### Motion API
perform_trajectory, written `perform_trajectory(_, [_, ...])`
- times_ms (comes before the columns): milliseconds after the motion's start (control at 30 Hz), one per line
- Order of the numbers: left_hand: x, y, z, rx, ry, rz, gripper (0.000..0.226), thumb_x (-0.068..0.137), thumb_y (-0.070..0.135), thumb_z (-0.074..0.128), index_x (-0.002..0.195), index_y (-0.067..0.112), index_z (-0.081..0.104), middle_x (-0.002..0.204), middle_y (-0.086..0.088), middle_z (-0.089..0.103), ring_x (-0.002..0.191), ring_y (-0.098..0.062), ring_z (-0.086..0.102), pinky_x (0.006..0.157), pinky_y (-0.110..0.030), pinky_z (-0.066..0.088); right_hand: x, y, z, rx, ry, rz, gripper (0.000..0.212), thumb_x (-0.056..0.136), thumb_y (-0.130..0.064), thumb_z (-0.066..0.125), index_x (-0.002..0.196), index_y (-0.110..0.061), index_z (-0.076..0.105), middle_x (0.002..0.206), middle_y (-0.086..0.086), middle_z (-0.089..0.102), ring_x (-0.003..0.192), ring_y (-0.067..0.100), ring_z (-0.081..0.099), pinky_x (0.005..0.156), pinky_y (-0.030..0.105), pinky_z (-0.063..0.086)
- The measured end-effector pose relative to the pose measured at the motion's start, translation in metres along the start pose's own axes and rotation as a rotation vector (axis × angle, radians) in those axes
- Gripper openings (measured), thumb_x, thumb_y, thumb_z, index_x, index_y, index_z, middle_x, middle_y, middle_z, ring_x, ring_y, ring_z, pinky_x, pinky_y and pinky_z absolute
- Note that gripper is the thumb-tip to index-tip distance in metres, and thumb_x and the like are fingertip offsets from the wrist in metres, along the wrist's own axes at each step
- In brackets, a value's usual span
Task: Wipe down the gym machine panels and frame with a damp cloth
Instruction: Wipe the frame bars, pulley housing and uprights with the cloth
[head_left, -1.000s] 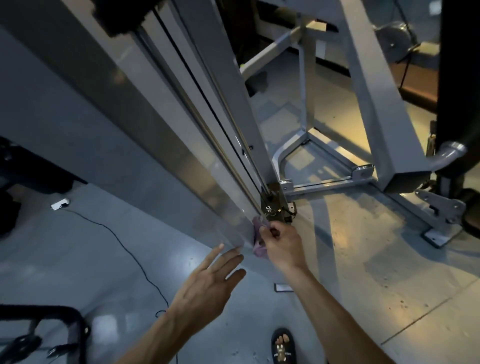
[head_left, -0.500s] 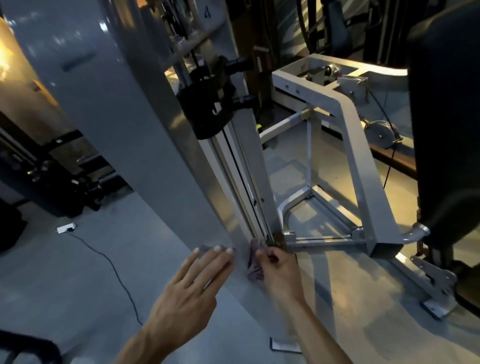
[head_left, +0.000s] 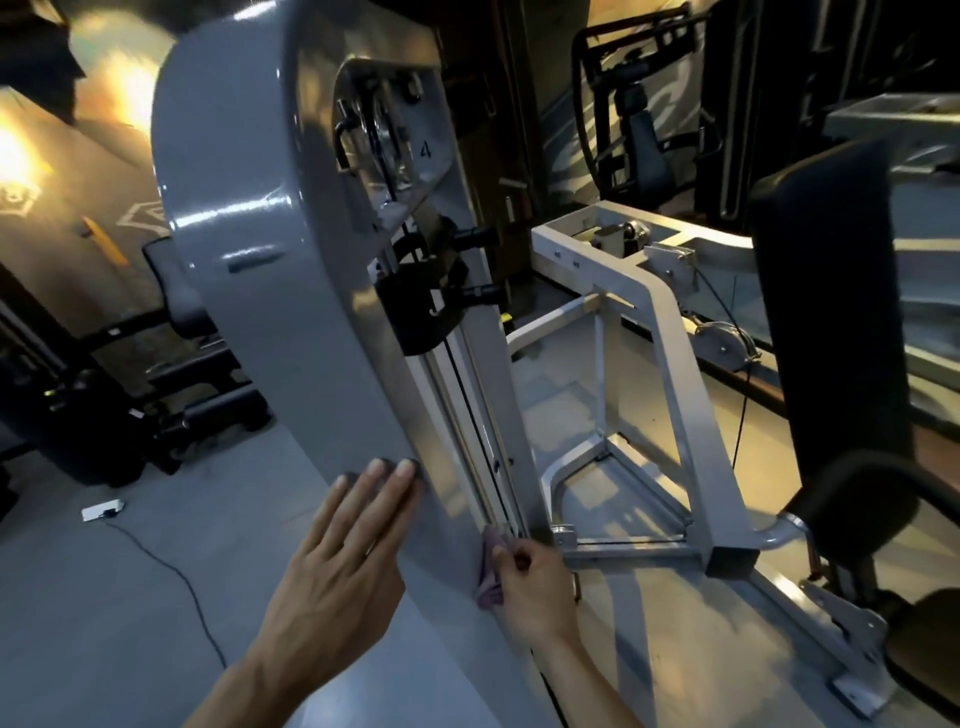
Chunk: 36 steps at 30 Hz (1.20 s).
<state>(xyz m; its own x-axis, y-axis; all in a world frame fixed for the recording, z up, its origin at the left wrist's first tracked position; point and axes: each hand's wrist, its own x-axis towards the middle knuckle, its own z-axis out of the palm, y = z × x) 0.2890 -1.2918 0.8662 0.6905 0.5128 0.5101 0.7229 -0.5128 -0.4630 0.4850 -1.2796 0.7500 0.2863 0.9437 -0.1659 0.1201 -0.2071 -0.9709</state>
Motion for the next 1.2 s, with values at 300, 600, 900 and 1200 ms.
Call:
perform_trajectory(300, [0.000,-0.002,0.002,0.041,-0.022,0.015,0.076,0.083,0.008,0.049,0.156,0.002,0.034,0.171,-0.011,0.020,0.158,-0.034,0.019,0.127,-0.053,0.019,0.002,-0.035,-0.002,0.058,0.021,-0.090,0.031,0.095,-0.027,0.069,0.066,-0.018,0.063,0.066,-0.001,0.069,0.067,0.016,0.067,0.063,0.029,0.048])
perform_trajectory(600, [0.000,-0.003,-0.002,0.062,-0.052,0.016,0.080,0.080,0.008,0.049,0.158,0.003,0.032,0.172,-0.010,0.019,0.158,-0.034,0.019,0.127,-0.052,0.017,-0.006,-0.061,-0.005,0.113,0.022,-0.119,0.030,0.094,-0.028,0.070,0.067,-0.016,0.065,0.066,0.001,0.070,0.065,0.017,0.067,0.064,0.033,0.050])
perform_trajectory(900, [0.001,0.000,-0.006,0.061,-0.072,0.000,0.084,0.085,0.012,0.047,0.164,0.008,0.018,0.174,-0.007,0.011,0.159,-0.031,0.014,0.130,-0.048,0.011,-0.009,-0.053,-0.005,0.138,0.007,-0.041,0.029,0.096,-0.025,0.069,0.071,-0.010,0.068,0.068,0.004,0.070,0.070,0.024,0.069,0.071,0.042,0.055])
perform_trajectory(1200, [0.000,0.000,-0.008,0.057,-0.097,-0.001,0.085,0.086,0.013,0.049,0.165,0.007,0.016,0.174,-0.008,0.011,0.159,-0.032,0.015,0.128,-0.050,0.015,-0.012,-0.063,-0.008,0.192,0.008,-0.157,0.030,0.097,-0.025,0.068,0.069,-0.012,0.064,0.064,0.003,0.069,0.067,0.026,0.067,0.065,0.037,0.052])
